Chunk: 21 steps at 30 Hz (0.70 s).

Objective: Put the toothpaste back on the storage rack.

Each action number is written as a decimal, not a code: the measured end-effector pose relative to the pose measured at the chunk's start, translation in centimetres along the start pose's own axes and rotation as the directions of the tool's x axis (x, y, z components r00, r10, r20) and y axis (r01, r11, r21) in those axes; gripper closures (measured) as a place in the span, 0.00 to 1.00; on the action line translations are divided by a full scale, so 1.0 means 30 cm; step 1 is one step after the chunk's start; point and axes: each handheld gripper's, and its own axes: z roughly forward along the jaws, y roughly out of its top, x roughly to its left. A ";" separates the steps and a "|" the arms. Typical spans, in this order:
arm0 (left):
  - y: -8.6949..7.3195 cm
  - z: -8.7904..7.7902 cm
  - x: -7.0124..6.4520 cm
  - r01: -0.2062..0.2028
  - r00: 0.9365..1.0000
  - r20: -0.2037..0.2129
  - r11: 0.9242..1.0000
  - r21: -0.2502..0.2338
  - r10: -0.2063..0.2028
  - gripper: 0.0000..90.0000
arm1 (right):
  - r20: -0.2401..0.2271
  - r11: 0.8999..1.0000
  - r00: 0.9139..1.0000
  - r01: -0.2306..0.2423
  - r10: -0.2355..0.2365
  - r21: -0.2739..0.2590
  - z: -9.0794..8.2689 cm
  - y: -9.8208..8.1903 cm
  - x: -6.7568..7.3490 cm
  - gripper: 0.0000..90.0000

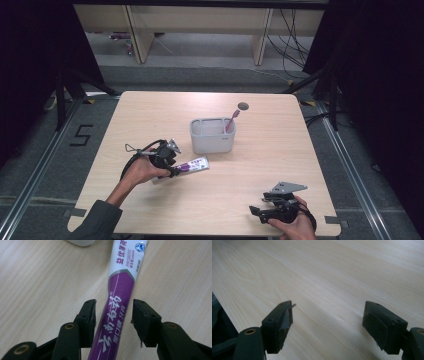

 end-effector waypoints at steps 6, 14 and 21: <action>0.014 0.010 0.008 -0.004 1.000 0.013 1.000 0.031 0.003 0.61 | 0.008 1.000 1.000 0.007 -0.007 0.010 -0.002 0.001 0.001 0.28; 0.021 0.031 -0.002 -0.007 0.999 0.032 0.998 0.063 0.005 0.63 | 0.011 1.000 1.000 0.009 -0.009 0.010 -0.003 0.001 0.002 0.28; 0.027 0.053 0.006 -0.027 0.999 0.034 0.997 0.074 0.024 0.64 | 0.002 1.000 1.000 0.004 -0.004 -0.002 0.001 0.000 0.002 0.28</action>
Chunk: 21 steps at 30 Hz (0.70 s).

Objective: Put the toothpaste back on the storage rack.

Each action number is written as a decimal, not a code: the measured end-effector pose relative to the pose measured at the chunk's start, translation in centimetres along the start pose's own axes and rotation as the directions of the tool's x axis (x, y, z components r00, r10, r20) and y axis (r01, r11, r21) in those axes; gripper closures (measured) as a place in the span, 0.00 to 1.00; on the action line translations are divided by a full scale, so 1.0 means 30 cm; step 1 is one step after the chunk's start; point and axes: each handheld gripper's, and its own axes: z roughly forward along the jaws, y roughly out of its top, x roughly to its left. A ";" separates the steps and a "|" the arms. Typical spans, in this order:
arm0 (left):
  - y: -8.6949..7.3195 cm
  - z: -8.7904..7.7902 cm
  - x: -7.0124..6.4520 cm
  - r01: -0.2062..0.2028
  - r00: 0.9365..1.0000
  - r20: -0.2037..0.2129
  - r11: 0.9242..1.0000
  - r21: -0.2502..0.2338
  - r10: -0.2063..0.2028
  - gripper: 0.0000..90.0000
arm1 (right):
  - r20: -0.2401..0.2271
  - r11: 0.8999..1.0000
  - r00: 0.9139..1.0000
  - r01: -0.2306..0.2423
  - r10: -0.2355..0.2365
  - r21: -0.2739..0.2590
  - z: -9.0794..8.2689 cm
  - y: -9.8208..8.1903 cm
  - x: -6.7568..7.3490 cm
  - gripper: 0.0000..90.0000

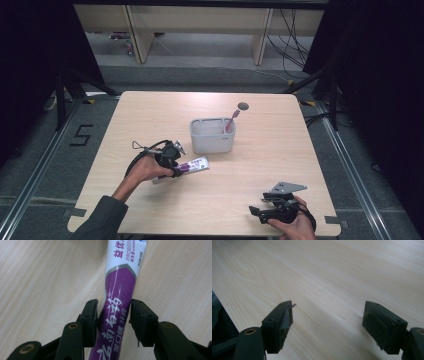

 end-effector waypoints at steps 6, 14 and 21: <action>0.003 0.003 0.004 0.019 1.000 0.016 1.000 0.019 -0.019 0.65 | 0.001 1.000 1.000 0.001 -0.001 0.001 0.001 0.000 0.001 0.28; 0.006 0.020 0.008 0.013 1.000 0.019 0.999 0.038 -0.014 0.67 | -0.003 1.000 1.000 0.003 -0.003 0.000 0.001 0.000 0.002 0.28; 0.009 0.024 0.015 0.013 0.999 0.033 0.999 0.041 -0.014 0.70 | -0.003 1.000 1.000 0.002 -0.002 0.002 0.001 0.000 0.001 0.28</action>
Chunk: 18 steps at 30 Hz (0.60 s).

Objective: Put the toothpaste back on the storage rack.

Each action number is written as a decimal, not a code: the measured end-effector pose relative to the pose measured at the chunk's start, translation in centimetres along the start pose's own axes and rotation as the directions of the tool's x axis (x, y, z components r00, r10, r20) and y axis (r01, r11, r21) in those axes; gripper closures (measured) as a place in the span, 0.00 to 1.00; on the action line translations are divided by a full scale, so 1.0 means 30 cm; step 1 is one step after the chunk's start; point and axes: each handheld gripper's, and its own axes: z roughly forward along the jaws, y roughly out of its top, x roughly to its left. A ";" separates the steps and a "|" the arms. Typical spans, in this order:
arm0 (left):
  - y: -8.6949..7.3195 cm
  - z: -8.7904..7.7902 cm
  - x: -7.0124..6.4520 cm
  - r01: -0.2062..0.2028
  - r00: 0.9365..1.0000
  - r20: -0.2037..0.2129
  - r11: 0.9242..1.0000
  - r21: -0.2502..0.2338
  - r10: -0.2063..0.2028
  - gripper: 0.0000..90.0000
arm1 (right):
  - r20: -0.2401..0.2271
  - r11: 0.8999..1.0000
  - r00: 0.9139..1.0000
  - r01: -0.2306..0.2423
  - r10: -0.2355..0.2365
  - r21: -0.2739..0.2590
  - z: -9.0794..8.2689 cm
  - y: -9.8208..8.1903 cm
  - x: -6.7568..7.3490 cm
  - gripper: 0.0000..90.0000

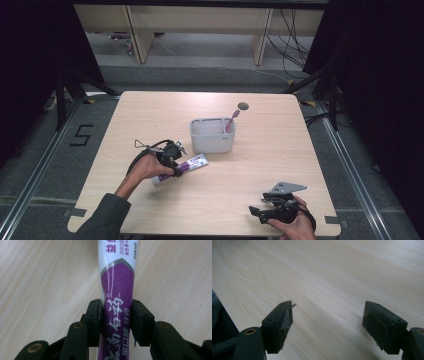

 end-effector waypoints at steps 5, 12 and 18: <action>0.006 -0.001 -0.003 -0.003 1.000 -0.004 1.000 0.015 0.003 0.73 | 0.000 1.000 1.000 0.000 0.000 0.001 0.000 0.000 0.000 0.28; 0.016 -0.006 -0.015 -0.021 0.999 -0.028 0.999 0.034 0.022 0.78 | 0.002 1.000 1.000 -0.002 0.002 0.000 0.000 0.000 0.000 0.28; 0.015 -0.009 -0.044 -0.058 0.998 -0.027 0.998 0.032 0.059 0.80 | 0.002 1.000 1.000 -0.003 0.003 0.001 0.000 0.000 -0.001 0.28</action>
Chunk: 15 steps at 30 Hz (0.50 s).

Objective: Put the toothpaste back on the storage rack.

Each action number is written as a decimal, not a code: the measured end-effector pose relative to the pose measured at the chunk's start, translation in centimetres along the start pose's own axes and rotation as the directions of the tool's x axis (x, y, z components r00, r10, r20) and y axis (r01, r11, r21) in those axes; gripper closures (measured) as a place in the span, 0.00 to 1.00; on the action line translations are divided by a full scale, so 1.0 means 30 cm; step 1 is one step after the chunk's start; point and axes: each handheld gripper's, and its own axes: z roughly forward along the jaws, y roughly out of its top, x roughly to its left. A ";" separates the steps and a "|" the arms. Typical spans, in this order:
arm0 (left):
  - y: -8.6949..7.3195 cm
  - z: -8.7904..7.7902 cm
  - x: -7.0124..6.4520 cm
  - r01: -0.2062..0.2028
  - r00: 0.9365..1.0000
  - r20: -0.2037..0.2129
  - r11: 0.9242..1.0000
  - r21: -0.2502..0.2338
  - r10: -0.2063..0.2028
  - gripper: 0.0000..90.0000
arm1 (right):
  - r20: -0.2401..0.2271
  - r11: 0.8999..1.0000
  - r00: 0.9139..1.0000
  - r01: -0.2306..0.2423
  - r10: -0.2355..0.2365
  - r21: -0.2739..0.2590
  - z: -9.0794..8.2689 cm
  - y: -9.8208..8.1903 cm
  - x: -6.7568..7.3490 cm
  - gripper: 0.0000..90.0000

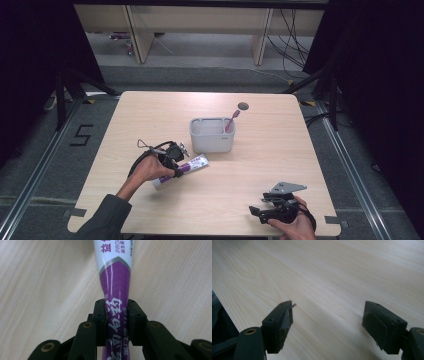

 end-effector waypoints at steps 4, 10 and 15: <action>0.004 -0.010 -0.019 -0.022 1.000 0.009 1.000 -0.001 0.023 0.81 | 0.002 1.000 1.000 -0.001 0.001 0.001 0.000 0.000 -0.001 0.28; 0.005 -0.037 -0.039 -0.004 1.000 0.018 0.999 -0.042 0.005 0.81 | -0.001 1.000 1.000 0.000 0.000 -0.001 0.000 0.001 0.000 0.28; 0.003 -0.062 -0.049 0.023 1.000 0.023 0.995 -0.097 -0.021 0.81 | 0.000 1.000 1.000 0.000 0.000 -0.002 -0.001 0.001 -0.001 0.28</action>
